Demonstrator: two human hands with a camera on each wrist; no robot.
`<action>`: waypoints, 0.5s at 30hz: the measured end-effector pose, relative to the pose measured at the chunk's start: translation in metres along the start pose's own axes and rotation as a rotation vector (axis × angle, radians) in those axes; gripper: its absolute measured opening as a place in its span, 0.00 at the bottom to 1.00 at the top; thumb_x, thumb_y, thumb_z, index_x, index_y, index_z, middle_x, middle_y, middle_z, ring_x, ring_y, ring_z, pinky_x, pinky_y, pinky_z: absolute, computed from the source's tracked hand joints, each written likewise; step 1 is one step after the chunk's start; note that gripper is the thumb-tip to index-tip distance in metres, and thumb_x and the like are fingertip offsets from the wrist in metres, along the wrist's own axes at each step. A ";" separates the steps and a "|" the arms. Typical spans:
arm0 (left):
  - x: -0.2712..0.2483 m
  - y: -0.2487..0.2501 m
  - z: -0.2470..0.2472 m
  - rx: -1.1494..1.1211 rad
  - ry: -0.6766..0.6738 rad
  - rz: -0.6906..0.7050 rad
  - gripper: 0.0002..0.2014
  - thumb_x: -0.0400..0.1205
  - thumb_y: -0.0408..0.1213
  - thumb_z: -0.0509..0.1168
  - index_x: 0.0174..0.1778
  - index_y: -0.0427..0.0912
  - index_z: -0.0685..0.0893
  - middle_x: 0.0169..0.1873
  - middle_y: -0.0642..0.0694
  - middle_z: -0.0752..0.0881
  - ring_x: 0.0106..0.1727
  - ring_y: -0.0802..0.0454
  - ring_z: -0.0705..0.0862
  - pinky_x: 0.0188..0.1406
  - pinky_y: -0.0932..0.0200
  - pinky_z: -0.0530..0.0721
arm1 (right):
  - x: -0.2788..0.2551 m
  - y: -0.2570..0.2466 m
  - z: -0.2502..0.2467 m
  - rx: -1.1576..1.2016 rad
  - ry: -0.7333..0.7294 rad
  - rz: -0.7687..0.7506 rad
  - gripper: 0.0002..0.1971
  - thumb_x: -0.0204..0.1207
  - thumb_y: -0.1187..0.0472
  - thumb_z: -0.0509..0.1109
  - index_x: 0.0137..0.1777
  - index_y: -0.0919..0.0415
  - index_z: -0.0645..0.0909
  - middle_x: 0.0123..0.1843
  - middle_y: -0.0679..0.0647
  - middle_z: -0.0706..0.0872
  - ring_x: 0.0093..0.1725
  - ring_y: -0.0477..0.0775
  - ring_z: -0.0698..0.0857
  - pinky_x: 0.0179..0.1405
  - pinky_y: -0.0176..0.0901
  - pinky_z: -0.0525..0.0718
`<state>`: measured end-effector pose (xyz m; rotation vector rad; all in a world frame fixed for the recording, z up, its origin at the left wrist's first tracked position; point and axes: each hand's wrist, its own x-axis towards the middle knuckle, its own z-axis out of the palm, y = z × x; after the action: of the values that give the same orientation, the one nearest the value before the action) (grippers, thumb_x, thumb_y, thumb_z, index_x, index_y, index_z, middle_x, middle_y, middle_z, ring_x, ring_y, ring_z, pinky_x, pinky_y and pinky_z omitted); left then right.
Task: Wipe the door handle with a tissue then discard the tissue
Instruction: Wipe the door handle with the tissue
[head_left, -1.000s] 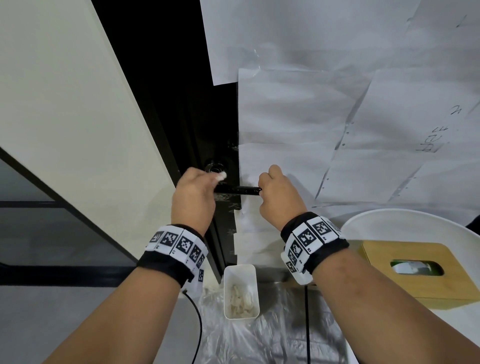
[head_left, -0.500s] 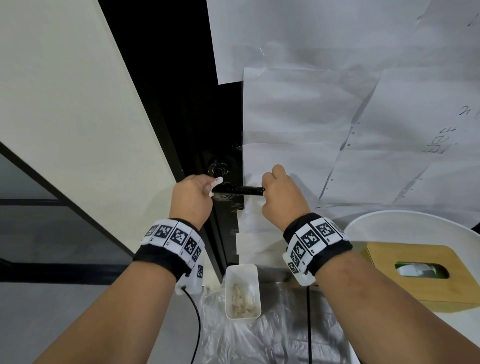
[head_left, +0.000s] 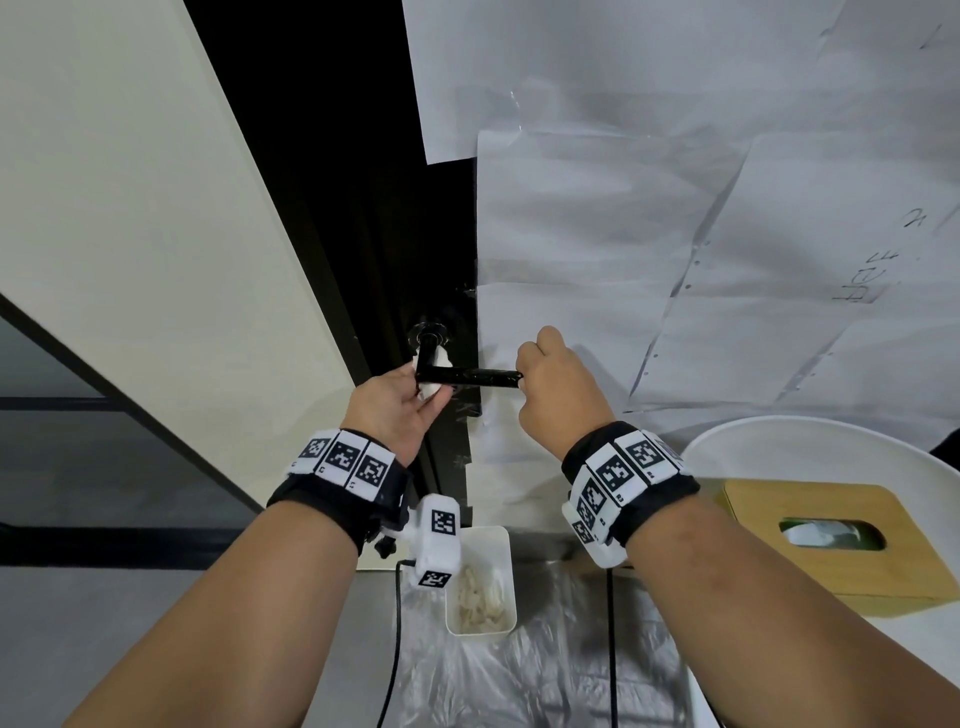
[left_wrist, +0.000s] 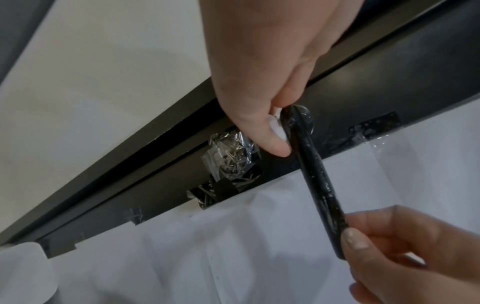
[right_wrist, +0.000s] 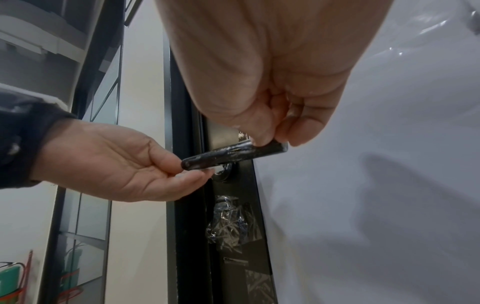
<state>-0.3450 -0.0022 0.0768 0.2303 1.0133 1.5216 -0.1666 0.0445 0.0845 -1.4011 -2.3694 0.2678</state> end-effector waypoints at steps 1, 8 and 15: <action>-0.002 0.000 0.001 -0.010 0.023 -0.004 0.18 0.83 0.19 0.49 0.67 0.26 0.77 0.61 0.35 0.85 0.61 0.41 0.85 0.62 0.50 0.83 | 0.000 0.000 0.000 -0.002 -0.001 0.000 0.10 0.68 0.79 0.62 0.42 0.64 0.73 0.50 0.60 0.71 0.35 0.57 0.70 0.32 0.48 0.71; -0.003 -0.003 -0.002 0.256 0.332 0.132 0.08 0.81 0.28 0.66 0.55 0.32 0.82 0.53 0.38 0.86 0.46 0.48 0.87 0.40 0.63 0.89 | 0.000 0.001 -0.001 -0.002 0.010 0.000 0.08 0.70 0.77 0.64 0.43 0.64 0.73 0.50 0.59 0.70 0.36 0.56 0.70 0.33 0.45 0.69; -0.009 -0.007 0.012 0.521 0.363 0.388 0.09 0.85 0.32 0.62 0.58 0.38 0.84 0.49 0.47 0.86 0.42 0.59 0.86 0.52 0.62 0.86 | 0.000 0.001 -0.002 0.002 0.015 -0.008 0.10 0.70 0.77 0.64 0.42 0.63 0.72 0.50 0.59 0.71 0.35 0.55 0.69 0.33 0.44 0.66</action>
<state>-0.3299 -0.0059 0.0829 0.5549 1.7310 1.6521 -0.1653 0.0447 0.0857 -1.3879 -2.3616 0.2569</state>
